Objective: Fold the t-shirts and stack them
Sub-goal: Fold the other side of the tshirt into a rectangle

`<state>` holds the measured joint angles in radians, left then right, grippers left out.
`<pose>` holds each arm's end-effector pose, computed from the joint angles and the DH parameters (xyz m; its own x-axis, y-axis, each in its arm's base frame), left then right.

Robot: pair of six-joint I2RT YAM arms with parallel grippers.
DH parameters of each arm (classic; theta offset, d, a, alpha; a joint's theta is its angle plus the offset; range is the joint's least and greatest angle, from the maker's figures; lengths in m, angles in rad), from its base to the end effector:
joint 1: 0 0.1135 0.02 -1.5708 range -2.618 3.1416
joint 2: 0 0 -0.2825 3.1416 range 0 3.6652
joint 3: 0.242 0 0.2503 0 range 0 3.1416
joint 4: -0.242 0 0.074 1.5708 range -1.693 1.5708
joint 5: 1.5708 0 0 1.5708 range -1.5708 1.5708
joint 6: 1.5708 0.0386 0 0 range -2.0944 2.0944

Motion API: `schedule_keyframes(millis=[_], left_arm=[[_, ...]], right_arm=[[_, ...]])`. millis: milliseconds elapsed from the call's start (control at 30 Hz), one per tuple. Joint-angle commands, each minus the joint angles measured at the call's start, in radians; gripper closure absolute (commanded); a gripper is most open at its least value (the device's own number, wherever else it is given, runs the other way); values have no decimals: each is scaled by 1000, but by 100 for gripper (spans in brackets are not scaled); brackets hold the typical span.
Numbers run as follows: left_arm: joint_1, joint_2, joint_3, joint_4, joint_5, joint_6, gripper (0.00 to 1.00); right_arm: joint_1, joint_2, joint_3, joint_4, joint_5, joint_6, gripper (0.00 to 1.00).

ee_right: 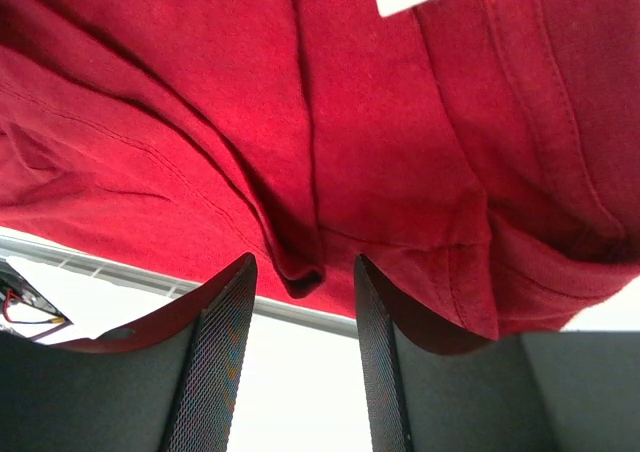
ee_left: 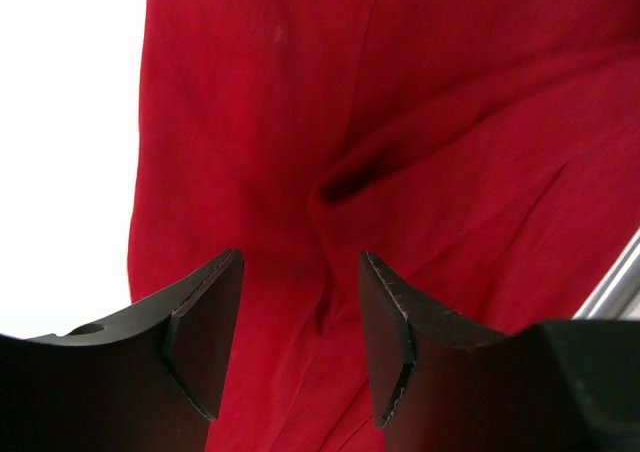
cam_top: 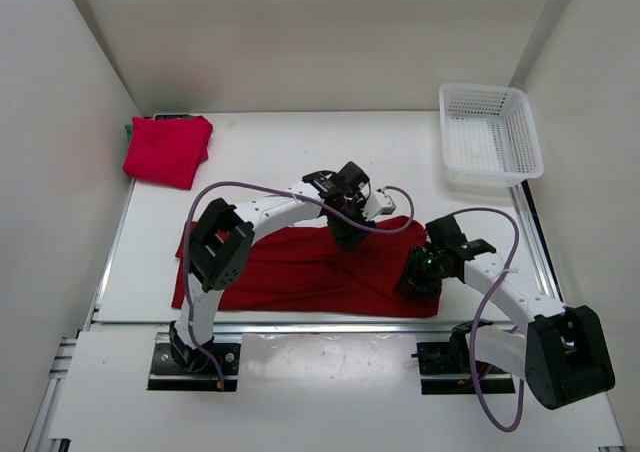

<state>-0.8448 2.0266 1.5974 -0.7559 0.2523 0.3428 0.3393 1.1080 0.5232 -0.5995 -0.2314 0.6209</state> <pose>0.2797 -0.3296 0.2174 -0.3149 0.8451 -0.4321 0.9475 0.3064 -0.0914 0.1589 0.0655 0.1788 -0.9463 0.2665 -0.1830 0.1783 0.9025 0.3921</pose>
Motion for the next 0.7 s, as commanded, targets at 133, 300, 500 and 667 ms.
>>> schedule_keyframes(millis=[133,300,500,667], left_arm=[[-11,23,75,4,85,-77,40],[-28,43,67,-11,81,-76,47],[-33,52,62,-13,128,-71,75],[-53,49,67,-10,131,-74,93]], right_arm=[[-20,-39,-23,13,-23,-7,52],[-14,-28,-25,38,-39,10,53],[4,6,-25,64,-45,13,58],[-3,13,-15,52,-59,14,67]])
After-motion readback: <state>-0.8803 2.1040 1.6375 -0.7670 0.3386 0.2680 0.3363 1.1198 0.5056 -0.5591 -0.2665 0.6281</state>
